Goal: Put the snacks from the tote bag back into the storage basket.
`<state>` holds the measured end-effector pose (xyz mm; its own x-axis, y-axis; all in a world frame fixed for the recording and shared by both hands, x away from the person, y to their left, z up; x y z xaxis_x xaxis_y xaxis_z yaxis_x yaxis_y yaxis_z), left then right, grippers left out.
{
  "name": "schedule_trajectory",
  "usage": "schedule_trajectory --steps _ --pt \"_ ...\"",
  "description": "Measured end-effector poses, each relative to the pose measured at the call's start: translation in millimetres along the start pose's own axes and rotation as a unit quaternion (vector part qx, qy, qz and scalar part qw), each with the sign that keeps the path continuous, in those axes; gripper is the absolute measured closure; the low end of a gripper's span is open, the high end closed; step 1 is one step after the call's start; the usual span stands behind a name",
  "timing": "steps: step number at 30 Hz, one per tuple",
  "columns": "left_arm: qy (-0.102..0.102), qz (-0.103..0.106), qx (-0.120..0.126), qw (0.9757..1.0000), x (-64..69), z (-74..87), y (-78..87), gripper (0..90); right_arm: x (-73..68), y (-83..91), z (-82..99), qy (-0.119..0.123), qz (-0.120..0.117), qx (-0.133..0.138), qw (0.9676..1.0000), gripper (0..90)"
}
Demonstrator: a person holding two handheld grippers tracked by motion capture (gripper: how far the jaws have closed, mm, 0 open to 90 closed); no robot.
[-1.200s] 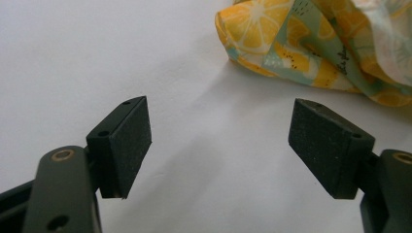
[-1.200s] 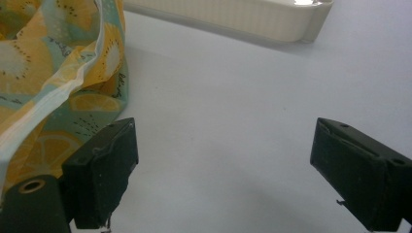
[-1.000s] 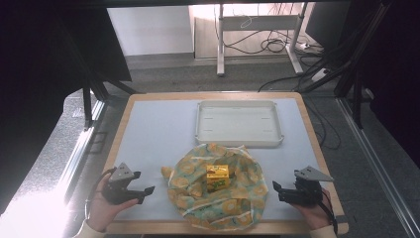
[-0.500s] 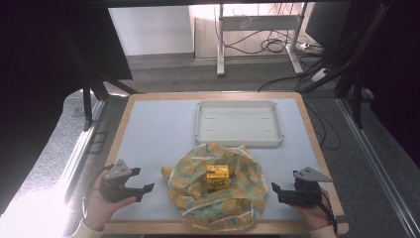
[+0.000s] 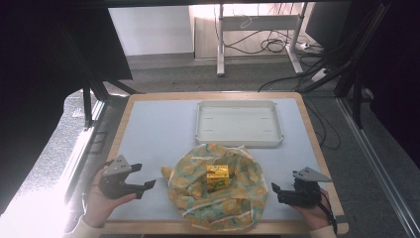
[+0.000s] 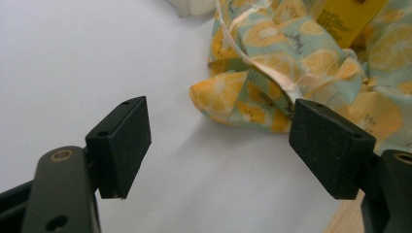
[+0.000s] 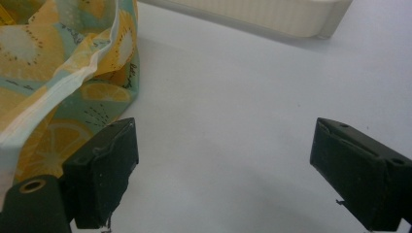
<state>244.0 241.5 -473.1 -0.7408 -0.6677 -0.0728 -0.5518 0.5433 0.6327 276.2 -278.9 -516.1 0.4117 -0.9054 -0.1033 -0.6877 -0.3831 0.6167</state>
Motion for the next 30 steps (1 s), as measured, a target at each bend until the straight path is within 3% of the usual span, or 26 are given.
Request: schedule_trajectory --steps 18,30 --pt "-0.032 0.010 0.008 0.9994 2.6 -32.0 -1.1 22.5 0.6 1.1 -0.1 -0.004 -0.003 -0.001 1.0000 10.5" --pt "-0.057 0.037 0.006 0.9977 13.2 -51.8 -12.7 23.5 1.3 1.2 0.2 -0.003 0.000 -0.002 1.0000 10.6"
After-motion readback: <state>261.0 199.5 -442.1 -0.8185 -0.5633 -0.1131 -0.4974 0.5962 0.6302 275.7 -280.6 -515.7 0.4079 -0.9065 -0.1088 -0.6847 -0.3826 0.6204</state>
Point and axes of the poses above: each handheld gripper's, and its own axes: y roughly backward along the jaws, z roughly out of its underside, x roughly to its right, the point moved 1 cm from there along -y, roughly forward along the jaws, and after that the axes turned 10 degrees about -y, right-handed, at the moved point
